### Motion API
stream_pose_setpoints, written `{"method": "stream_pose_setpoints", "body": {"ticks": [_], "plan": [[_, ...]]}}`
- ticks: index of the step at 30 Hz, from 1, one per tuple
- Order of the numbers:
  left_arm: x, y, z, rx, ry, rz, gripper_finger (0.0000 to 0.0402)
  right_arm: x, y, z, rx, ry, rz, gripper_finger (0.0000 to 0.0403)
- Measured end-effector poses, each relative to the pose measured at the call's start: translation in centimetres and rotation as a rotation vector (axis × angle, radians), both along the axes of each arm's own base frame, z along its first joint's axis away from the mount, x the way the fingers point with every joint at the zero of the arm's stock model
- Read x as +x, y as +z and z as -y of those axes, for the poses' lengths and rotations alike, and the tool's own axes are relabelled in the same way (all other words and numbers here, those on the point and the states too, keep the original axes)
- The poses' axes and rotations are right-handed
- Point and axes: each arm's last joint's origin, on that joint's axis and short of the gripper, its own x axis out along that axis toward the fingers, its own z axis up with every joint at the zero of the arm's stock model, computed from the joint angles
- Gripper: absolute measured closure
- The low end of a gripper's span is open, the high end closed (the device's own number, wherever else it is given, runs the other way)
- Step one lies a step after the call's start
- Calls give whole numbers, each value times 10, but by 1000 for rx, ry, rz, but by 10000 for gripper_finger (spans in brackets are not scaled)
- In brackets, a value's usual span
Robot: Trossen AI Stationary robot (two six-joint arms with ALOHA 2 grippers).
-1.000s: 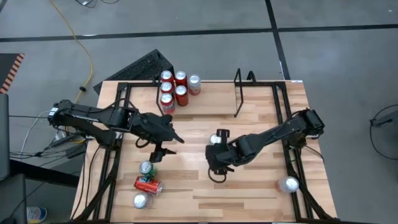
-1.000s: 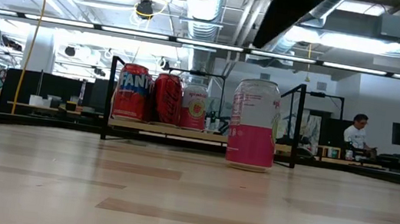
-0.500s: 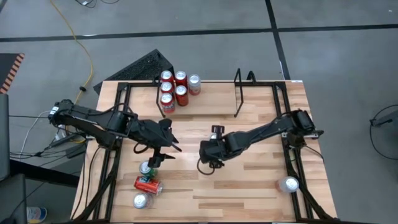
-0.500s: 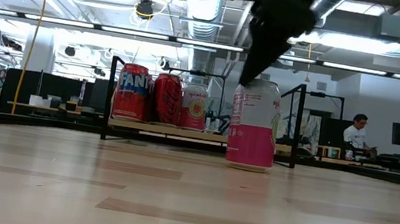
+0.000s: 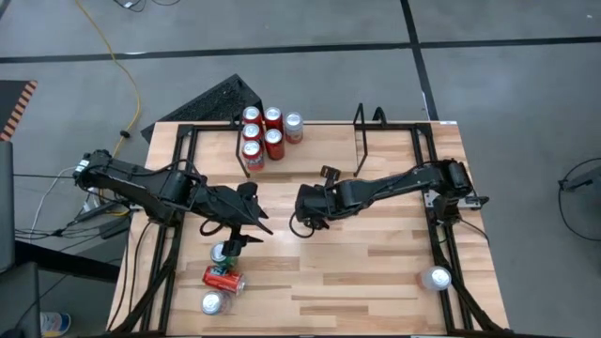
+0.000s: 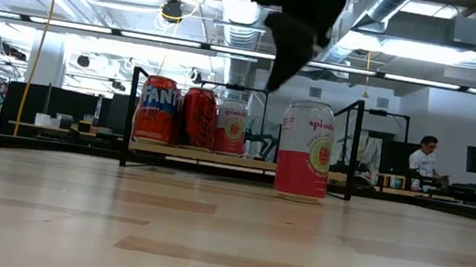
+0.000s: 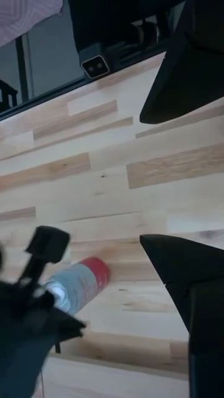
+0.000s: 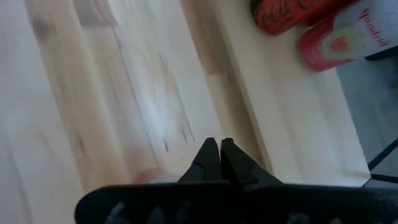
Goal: Place canned beverage on shelf
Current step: Put the pink white soda can on the shelf and align with the other pink white soda can
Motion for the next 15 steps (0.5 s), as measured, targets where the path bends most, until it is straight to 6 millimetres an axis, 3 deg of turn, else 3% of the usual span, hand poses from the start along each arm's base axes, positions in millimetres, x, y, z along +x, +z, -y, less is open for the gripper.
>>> {"method": "stream_pose_setpoints", "body": {"ticks": [6,11,15], "plan": [[-1,0,4,7,-8,1,111,-27,31,-20,2,23,-55,403],[-3,0,10,18,-17,4,111,-67,39,-32,7,-135,-193,403],[-4,1,13,39,-26,19,111,-78,36,-37,-63,-250,-202,403]]}}
